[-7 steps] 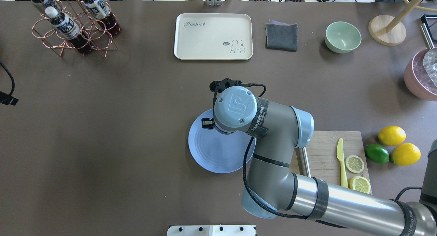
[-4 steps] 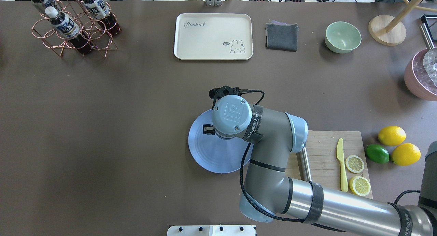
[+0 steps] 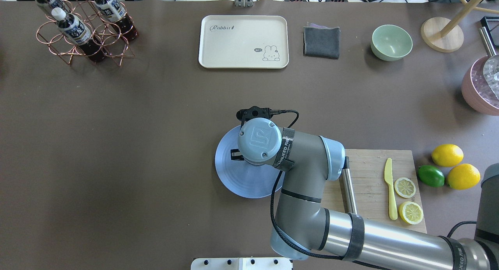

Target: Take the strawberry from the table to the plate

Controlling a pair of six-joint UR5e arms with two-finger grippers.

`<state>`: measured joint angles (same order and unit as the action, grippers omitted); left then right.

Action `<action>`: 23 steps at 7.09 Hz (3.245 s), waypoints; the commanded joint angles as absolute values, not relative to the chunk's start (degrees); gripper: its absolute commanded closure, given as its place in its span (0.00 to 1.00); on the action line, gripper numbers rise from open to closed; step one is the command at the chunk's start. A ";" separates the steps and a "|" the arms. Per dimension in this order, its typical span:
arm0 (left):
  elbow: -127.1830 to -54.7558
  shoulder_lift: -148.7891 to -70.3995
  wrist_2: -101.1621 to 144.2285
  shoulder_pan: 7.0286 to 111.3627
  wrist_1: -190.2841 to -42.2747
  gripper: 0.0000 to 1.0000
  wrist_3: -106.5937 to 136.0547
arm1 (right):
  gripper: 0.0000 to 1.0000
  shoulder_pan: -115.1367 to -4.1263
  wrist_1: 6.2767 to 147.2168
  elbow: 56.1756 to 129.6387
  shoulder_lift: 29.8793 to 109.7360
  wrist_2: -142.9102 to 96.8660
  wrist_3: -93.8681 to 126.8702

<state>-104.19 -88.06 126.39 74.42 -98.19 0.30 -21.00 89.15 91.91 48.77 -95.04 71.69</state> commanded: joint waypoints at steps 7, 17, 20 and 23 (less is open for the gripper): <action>-104.24 -87.98 126.39 76.81 -97.83 0.02 0.26 | 0.00 -33.96 97.19 103.50 52.96 -106.58 62.65; -101.78 -90.97 126.91 90.79 -84.11 0.02 -10.37 | 0.00 -89.70 96.59 99.32 88.05 -136.14 0.72; -100.90 -90.88 127.18 90.79 -84.37 0.02 -10.37 | 0.00 -94.31 96.59 97.22 90.35 -135.88 -3.16; -98.10 -90.18 127.09 90.88 -84.46 0.02 -10.46 | 0.00 -94.39 96.50 94.93 90.79 -135.35 -3.08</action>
<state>-99.70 -90.40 127.12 90.80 -84.39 -10.39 -94.29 96.54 95.65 90.50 -135.63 -3.06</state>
